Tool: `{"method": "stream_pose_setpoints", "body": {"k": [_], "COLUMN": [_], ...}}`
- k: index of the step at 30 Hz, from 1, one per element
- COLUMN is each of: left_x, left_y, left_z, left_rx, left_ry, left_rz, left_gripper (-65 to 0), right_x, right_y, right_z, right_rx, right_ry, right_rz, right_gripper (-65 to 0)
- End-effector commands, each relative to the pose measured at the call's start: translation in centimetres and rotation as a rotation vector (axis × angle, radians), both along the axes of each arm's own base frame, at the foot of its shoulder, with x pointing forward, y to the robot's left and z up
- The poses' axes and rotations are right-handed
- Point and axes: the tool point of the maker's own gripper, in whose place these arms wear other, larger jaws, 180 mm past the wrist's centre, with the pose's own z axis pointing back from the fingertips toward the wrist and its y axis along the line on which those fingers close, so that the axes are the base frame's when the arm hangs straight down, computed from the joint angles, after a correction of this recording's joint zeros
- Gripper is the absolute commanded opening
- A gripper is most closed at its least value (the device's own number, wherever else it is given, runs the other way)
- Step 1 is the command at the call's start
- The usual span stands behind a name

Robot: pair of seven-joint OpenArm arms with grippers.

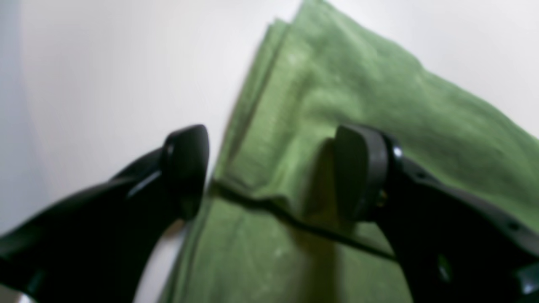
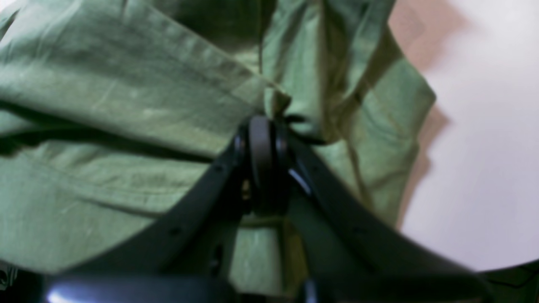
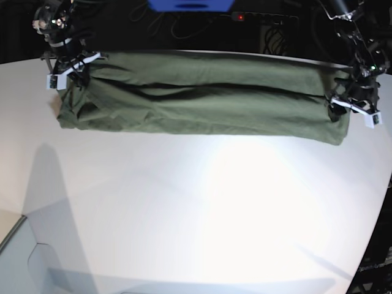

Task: Layout the t-shirt on the table in an organized manner, then fold the t-shirt properly
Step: 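Hold the folded shirt with both grippers and tuck the edges flat, then move the left gripper inward and grasp the shirt's middle for a side fold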

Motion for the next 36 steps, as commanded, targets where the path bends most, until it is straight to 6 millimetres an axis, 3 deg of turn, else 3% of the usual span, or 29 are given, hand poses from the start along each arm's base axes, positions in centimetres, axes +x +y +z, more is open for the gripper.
{"method": "stream_pose_setpoints", "body": {"k": [1,6,11,16,19,25,27,31,36], "left_x": [-0.1,0.1,-0.1,-0.1,-0.1,-0.2,0.4,1.6,3.8], "left_y": [0.5,0.4,0.2,0.2,0.2,0.4,0.8,2.7,2.2], "left_z": [0.0,-0.6,-0.8,-0.9,-0.9,-0.7,0.3,4.0,8.4], "left_rx": [0.01,-0.001,-0.003,-0.004,-0.004,0.0,0.013,0.087,0.151], "left_ry": [0.019,0.031,0.036,0.039,0.039,0.035,0.01,-0.069,-0.174], "left_rz": [0.001,0.002,-0.003,-0.002,-0.002,0.003,0.004,0.013,-0.015], "left_gripper": [-20.6,-23.8,-38.6,-48.6,-63.2,-65.0,-64.9,-64.9,-64.9], "right_x": [0.2,0.2,0.2,0.2,0.2,0.2,0.2,0.6,1.4], "right_y": [-0.3,-0.3,-0.3,-0.3,-0.3,-0.2,-0.1,1.1,3.5], "right_z": [0.4,0.4,0.4,0.4,0.4,0.4,0.4,0.3,0.2], "right_rx": [-0.009,-0.009,-0.009,-0.009,-0.009,-0.008,-0.006,0.009,0.04], "right_ry": [-0.014,-0.014,-0.014,-0.014,-0.014,-0.014,-0.012,-0.016,-0.025], "right_rz": [0.003,0.003,0.003,0.003,0.003,0.002,0.003,0.033,0.091], "right_gripper": [-65.0,-65.0,-65.0,-65.0,-65.0,-65.0,-65.0,-65.0,-65.0]}}
